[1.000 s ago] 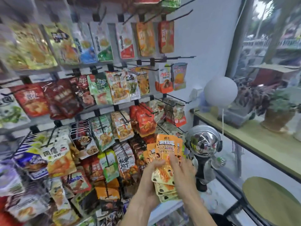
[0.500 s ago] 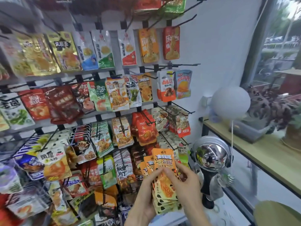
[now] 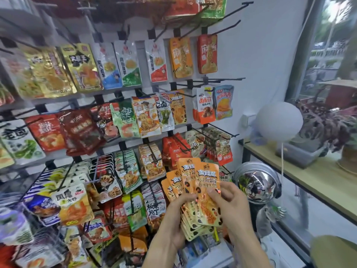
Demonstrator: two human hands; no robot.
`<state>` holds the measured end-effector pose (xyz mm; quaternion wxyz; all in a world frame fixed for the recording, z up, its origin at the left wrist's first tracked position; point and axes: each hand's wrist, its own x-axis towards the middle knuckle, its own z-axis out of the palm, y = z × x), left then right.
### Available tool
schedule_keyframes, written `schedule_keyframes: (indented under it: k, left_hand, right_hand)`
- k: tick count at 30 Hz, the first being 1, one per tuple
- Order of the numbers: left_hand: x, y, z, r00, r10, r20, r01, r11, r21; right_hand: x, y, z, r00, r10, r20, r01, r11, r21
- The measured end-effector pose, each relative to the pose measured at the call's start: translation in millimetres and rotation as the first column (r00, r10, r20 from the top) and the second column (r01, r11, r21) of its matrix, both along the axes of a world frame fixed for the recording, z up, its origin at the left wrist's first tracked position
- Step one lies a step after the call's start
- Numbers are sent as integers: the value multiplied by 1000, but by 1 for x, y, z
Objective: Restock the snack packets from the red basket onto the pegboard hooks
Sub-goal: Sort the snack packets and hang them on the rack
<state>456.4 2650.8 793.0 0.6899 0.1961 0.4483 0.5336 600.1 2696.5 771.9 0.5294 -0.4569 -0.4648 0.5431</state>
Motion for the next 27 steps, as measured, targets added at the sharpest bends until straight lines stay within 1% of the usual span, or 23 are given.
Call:
schedule_keyframes:
  k: [2,6,10,13,16,18,21,23,27]
  left_hand:
    - [-7,2,7,999,32,-36,-31,999,22]
    - [-21,10,22,994,73,-83,-67,995,74]
    - [-35,25,43,989,111,-93,-101,989,111]
    - [-43,33,62,981,164,-103,-146,976,158]
    - [-49,39,74,979,179,-96,-157,967,200]
    - [-52,45,80,975,206,-78,-188,962,199]
    - [-56,53,82,973,223,-57,-208,958,197]
    - [-58,58,83,974,222,-34,-212,959,189]
    - [-60,62,82,978,210,-11,-205,962,178]
  right_hand:
    - [1,6,8,1000,8,-10,-8,1000,21]
    - [-5,19,30,998,-30,-57,33,999,43]
    - [-16,38,69,994,-6,-113,21,992,127]
    - [-29,59,101,993,16,-119,9,979,203]
    - [-42,91,124,995,18,-97,6,970,241]
    - [-50,109,134,997,-7,-74,26,966,257]
    - [-56,132,145,998,-50,-31,57,945,322]
    - [-56,143,153,999,-47,-12,49,935,350]
    - [-57,155,160,996,-34,77,0,917,400]
